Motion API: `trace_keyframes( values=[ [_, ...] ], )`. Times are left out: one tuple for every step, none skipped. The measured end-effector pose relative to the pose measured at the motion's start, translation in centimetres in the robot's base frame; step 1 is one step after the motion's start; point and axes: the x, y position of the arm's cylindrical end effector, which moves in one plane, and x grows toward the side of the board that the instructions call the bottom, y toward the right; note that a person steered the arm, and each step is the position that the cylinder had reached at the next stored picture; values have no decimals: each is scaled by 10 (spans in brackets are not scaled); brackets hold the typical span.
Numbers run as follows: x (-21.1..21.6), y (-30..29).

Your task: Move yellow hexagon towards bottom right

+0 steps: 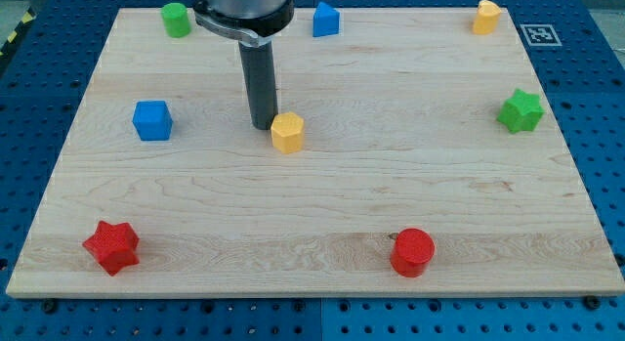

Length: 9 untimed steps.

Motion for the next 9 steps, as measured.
trace_keyframes(
  values=[
    [17,18],
    [36,26],
    [43,47],
    [41,91],
    [50,108],
    [64,122],
    [79,125],
    [97,126],
    [104,150]
  ],
)
